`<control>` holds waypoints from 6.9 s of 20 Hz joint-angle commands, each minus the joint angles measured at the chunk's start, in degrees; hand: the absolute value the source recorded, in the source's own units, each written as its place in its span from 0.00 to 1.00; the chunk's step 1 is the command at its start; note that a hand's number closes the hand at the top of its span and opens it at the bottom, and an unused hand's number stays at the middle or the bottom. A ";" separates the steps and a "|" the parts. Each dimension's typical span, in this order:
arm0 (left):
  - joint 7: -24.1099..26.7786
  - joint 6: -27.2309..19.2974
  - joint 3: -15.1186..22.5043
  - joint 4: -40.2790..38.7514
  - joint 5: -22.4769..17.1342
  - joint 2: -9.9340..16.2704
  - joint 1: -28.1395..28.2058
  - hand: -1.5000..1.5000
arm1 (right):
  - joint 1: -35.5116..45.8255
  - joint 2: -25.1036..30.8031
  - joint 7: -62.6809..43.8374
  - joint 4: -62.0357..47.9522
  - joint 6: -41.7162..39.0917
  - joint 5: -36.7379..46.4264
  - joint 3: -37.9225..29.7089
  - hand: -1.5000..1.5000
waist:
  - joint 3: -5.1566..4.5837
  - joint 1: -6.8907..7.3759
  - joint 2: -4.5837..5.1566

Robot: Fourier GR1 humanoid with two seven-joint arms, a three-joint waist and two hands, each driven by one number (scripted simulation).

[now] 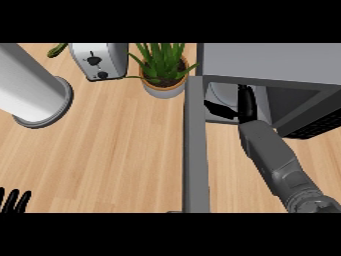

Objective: Pick up the milk, place it into the microwave and close the microwave

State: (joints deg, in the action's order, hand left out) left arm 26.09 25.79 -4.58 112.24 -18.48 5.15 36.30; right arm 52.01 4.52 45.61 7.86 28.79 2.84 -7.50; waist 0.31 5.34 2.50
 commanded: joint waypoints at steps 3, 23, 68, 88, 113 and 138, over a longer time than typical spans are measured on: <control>-0.22 -0.09 -0.71 0.47 -0.38 -0.21 1.04 0.00 | -5.51 -0.79 7.54 0.50 -9.60 -3.42 -3.31 0.00 | -0.07 -1.78 -1.03; -3.55 1.25 2.22 0.13 6.43 -1.25 2.33 0.00 | -26.34 -0.68 17.56 9.06 -23.68 -2.15 0.46 0.00 | -0.32 -5.57 -2.64; -15.10 -17.05 45.79 -49.91 26.69 -5.14 -48.78 1.00 | -58.83 21.02 9.99 43.85 -48.70 -18.57 -6.47 0.00 | -0.39 -7.03 -2.38; -12.90 -45.18 64.41 -51.14 -1.17 -5.12 -69.47 1.00 | -54.95 23.52 1.75 57.16 -52.29 -23.32 -1.38 0.00 | -0.58 -14.44 -1.38; -12.03 -54.78 57.19 -63.28 -13.60 -5.10 -94.09 1.00 | -46.16 27.60 -5.68 64.60 -56.73 -28.36 2.18 0.00 | -0.24 -24.89 1.81; -11.99 -59.06 57.28 -68.27 -20.70 -5.05 -100.99 1.00 | -36.71 33.74 -13.37 77.12 -70.54 -30.46 12.24 1.00 | 0.03 -28.26 2.32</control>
State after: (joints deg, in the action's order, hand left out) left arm 13.27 -33.92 53.49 44.46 -39.14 2.06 -59.24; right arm 13.71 37.37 29.50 82.32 -35.44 -28.46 2.25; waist 0.22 -22.28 4.94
